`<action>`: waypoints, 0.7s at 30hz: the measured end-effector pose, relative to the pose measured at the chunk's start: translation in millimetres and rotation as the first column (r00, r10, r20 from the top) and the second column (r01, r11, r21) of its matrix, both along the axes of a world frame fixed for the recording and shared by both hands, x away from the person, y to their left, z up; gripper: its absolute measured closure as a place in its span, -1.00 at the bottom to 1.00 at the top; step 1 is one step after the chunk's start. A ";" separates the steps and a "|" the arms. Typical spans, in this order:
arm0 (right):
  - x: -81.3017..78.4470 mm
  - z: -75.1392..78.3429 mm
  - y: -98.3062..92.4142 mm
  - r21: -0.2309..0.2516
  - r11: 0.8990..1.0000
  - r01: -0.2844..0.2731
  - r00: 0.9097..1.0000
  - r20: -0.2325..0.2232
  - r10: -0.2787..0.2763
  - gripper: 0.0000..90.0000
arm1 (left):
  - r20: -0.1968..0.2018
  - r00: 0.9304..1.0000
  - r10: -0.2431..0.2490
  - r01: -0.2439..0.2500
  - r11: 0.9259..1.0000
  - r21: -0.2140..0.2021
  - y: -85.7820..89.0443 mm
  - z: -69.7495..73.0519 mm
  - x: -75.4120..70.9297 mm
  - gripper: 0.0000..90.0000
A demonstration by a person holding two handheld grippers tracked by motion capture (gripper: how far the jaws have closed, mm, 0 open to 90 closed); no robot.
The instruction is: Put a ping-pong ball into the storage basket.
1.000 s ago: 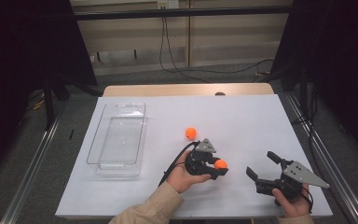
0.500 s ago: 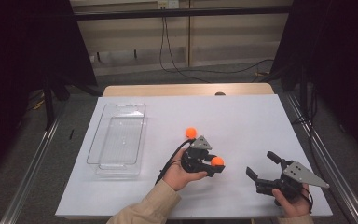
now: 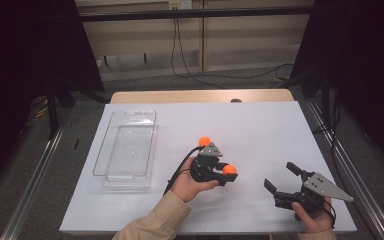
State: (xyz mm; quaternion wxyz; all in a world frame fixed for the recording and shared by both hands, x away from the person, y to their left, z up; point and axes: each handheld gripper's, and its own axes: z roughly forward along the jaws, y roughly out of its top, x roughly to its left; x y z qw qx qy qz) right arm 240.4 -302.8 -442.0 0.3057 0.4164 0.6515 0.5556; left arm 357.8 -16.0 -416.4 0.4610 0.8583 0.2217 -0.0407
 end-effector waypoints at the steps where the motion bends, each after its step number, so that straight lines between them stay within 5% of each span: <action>1: 0.0 0.1 0.0 0.000 1.000 0.001 1.000 0.000 -0.001 -0.91 | -0.004 1.000 0.005 -0.005 1.000 -0.003 1.4 1.1 0.5 0.13; 21: 0.1 0.0 0.1 0.000 1.000 -0.001 1.000 0.000 0.001 -0.91 | -0.011 0.999 0.040 -0.040 0.999 -0.014 14.2 8.9 7.7 0.13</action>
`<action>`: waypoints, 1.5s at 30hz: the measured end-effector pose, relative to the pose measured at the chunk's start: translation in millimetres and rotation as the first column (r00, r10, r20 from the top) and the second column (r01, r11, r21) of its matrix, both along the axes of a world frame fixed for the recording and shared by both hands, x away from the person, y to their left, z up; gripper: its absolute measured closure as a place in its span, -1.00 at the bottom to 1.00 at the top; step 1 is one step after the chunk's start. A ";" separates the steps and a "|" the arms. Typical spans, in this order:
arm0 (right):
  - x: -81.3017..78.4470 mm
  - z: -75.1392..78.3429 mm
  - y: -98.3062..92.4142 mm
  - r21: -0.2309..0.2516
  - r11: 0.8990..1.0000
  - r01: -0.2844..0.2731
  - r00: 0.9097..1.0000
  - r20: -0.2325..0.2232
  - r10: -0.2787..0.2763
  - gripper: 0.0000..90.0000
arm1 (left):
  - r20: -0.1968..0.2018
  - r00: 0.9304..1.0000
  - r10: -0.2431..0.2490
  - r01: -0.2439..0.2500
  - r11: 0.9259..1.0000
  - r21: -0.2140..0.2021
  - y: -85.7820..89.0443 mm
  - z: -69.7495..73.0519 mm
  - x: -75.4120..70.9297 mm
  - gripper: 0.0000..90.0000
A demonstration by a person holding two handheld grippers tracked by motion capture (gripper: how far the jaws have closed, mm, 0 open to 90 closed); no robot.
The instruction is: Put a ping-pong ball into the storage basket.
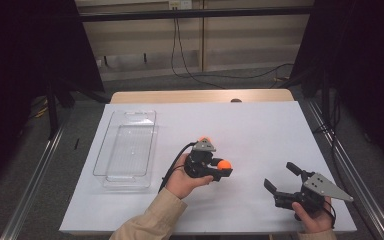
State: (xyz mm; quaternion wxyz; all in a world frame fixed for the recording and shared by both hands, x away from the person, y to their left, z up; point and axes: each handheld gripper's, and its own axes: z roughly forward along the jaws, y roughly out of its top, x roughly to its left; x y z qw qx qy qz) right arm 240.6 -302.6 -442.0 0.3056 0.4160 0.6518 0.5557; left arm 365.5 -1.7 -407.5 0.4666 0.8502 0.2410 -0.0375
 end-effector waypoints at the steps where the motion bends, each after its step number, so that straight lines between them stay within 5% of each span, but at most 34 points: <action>1: 0.0 0.1 0.1 0.000 1.000 0.000 1.000 0.001 0.000 -0.91 | 0.000 1.000 0.003 -0.003 1.000 -0.001 0.6 0.4 0.3 0.13; 45: 0.2 0.1 0.4 0.002 1.000 -0.004 1.000 0.000 0.004 -0.91 | -0.010 0.997 0.081 -0.081 0.996 -0.021 26.4 15.5 12.7 0.13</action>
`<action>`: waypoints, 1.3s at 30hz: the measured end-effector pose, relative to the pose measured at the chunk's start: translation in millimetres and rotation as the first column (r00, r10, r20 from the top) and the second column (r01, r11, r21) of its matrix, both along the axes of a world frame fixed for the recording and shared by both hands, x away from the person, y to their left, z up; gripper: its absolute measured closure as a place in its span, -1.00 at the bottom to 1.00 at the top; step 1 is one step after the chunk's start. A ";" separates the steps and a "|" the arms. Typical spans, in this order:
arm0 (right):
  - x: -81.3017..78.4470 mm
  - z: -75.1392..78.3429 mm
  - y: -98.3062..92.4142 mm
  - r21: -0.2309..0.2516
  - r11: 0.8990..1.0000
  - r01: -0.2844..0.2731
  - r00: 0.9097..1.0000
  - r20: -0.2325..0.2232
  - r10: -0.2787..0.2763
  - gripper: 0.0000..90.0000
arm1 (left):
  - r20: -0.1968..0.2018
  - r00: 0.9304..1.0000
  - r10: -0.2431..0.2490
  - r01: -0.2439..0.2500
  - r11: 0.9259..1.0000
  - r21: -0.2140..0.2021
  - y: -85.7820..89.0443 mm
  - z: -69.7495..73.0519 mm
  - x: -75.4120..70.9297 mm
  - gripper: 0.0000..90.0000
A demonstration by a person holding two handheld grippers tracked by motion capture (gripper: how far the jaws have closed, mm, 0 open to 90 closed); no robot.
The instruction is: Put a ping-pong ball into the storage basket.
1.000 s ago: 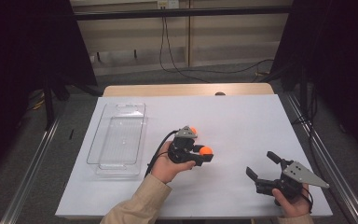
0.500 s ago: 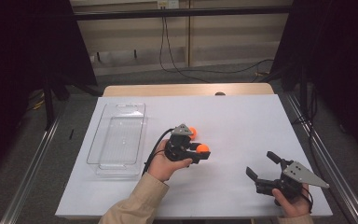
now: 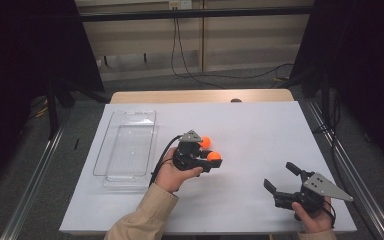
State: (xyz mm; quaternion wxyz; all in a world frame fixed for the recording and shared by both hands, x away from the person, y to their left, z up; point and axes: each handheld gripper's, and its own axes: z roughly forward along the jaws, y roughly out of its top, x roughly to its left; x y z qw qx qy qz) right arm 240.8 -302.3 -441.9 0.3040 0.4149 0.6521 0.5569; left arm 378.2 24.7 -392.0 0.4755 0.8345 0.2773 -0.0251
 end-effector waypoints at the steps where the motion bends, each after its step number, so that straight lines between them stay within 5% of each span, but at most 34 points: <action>1: 0.0 0.0 -0.1 0.000 1.000 0.000 1.000 0.000 0.000 -0.91 | 0.000 1.000 0.000 0.000 1.000 0.000 0.0 0.0 0.0 0.13; 39: -0.2 0.2 0.5 -0.001 1.000 -0.001 1.000 0.001 0.001 -0.91 | 0.001 0.998 0.063 -0.063 0.998 -0.012 23.0 11.4 9.1 0.13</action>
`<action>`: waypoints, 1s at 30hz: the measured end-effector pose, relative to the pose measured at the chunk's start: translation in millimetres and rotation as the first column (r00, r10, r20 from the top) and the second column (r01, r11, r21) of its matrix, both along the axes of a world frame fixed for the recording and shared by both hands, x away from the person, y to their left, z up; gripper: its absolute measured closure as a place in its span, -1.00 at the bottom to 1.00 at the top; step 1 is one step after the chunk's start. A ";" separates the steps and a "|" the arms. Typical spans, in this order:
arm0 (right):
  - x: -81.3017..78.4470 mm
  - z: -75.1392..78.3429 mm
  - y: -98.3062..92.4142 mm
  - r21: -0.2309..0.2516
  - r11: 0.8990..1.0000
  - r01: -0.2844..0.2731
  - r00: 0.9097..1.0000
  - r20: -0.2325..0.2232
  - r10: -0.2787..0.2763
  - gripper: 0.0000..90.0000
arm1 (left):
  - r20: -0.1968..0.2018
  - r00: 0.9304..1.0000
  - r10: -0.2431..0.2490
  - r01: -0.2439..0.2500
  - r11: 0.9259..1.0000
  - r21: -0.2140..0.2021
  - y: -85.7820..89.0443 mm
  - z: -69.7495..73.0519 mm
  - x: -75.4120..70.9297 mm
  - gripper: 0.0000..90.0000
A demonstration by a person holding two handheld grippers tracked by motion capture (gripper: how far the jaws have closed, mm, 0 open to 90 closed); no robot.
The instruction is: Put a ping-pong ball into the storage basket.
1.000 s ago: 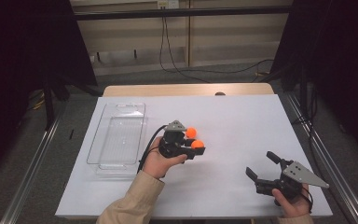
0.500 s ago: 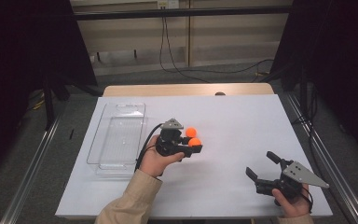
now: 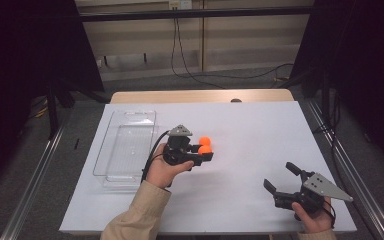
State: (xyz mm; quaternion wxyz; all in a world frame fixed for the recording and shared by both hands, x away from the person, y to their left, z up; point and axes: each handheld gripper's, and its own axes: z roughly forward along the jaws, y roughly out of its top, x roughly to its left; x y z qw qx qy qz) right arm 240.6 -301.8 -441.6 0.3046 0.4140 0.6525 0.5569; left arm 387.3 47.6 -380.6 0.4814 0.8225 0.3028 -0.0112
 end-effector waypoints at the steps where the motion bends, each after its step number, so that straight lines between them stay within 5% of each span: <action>1: 0.0 0.0 -0.2 -0.002 1.000 -0.001 1.000 0.001 0.001 -0.91 | 0.000 1.000 0.003 -0.003 1.000 0.000 0.6 0.3 0.2 0.13; 30: 0.0 0.1 0.0 0.000 1.000 -0.001 1.000 0.000 0.001 -0.90 | -0.005 0.999 0.042 -0.042 0.999 0.011 14.2 7.3 4.3 0.13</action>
